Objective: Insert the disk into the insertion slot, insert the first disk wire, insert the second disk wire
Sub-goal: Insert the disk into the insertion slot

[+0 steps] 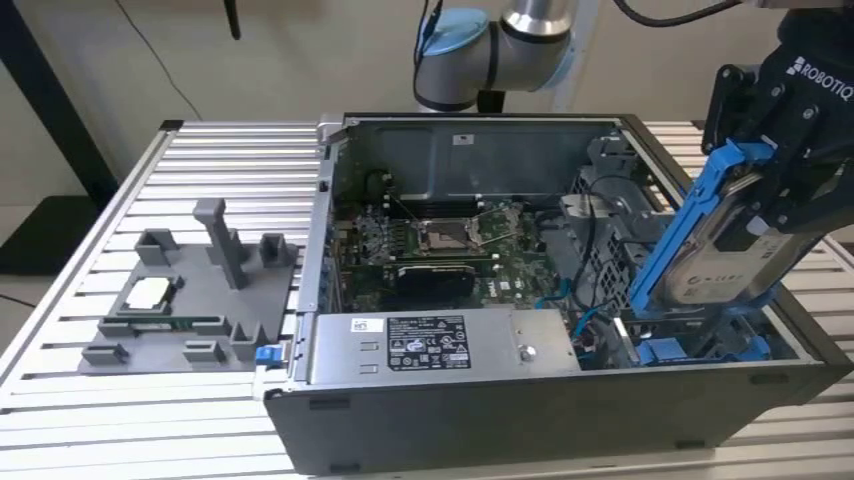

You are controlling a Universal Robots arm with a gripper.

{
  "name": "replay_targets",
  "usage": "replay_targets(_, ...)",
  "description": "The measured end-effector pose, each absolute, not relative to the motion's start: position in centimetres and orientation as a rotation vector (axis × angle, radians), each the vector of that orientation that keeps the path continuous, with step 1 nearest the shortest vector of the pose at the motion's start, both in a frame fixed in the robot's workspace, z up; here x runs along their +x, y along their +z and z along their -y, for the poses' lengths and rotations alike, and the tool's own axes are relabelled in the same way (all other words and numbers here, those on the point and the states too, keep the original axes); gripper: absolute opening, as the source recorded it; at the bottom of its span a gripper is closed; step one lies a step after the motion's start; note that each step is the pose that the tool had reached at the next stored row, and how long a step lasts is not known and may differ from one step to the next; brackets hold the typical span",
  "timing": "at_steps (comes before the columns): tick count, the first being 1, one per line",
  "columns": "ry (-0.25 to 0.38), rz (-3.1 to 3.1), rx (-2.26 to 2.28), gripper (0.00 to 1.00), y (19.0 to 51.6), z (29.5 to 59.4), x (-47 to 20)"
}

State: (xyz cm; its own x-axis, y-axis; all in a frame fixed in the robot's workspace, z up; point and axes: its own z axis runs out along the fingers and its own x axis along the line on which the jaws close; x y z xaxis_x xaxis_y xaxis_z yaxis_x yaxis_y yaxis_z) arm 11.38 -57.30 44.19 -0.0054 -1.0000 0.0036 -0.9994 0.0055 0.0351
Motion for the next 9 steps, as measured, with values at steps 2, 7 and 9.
replay_targets(2, -0.035, 2.207, 2.197, 0.33, 43.9, 57.3, 11.4)
replay_targets(7, -0.038, 2.207, 2.200, 0.33, 43.2, 57.3, 11.5)
replay_targets(9, -0.039, 2.207, 2.201, 0.33, 42.9, 57.4, 11.5)
